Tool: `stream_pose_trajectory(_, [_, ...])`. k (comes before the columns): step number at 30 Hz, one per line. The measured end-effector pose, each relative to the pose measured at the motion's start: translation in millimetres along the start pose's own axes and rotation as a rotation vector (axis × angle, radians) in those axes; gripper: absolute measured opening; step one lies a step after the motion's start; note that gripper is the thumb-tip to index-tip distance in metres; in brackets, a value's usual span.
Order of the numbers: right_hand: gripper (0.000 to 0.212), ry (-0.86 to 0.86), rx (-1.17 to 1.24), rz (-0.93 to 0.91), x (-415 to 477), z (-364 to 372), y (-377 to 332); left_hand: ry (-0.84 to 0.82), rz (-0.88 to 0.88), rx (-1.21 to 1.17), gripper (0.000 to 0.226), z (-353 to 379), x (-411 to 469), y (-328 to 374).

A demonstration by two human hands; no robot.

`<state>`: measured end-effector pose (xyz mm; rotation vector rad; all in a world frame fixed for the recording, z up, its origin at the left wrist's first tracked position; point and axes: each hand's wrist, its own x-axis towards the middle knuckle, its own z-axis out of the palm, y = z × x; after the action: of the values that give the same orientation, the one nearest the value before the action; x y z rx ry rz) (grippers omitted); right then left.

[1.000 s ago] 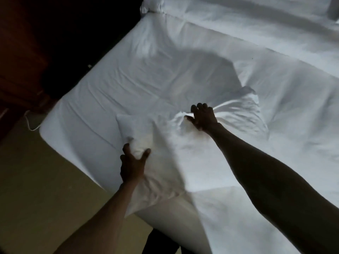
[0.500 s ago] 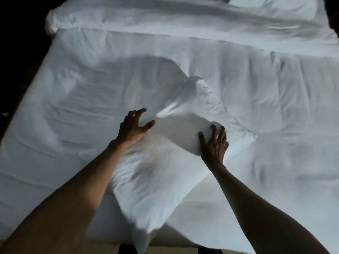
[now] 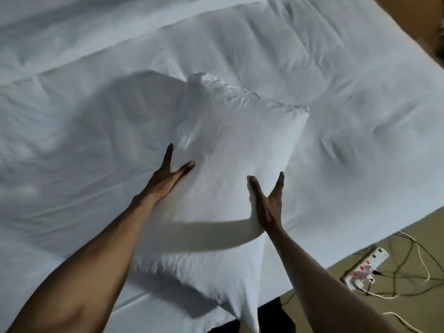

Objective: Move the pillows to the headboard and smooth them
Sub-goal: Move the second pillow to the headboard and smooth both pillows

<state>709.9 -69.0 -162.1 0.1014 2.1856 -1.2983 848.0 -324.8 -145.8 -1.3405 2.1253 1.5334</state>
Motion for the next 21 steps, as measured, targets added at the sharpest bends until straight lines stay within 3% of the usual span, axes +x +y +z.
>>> stream_pose_trajectory(4, [0.118, -0.033, 0.048, 0.004, -9, 1, -16, 0.025, 0.04, -0.015, 0.1, 4, -20, 10])
stream_pose_trajectory(8, [0.11, -0.047, 0.048, -0.111, -26, 2, -37, 0.088, 0.044, -0.102, 0.102, 2, -46, 17])
stream_pose_trajectory(11, [0.119, -0.095, 0.004, -0.153, -40, 0, -51, 0.149, 0.061, -0.193, 0.106, 1, -74, 15])
stream_pose_trajectory(15, [0.118, -0.194, -0.1, -0.274, -62, -2, -76, 0.276, 0.013, -0.335, 0.11, -2, -136, 1])
stream_pose_trajectory(21, [0.111, -0.478, -0.235, -0.46, -146, 19, -130, 0.576, -0.013, -0.441, 0.109, -32, -262, -27])
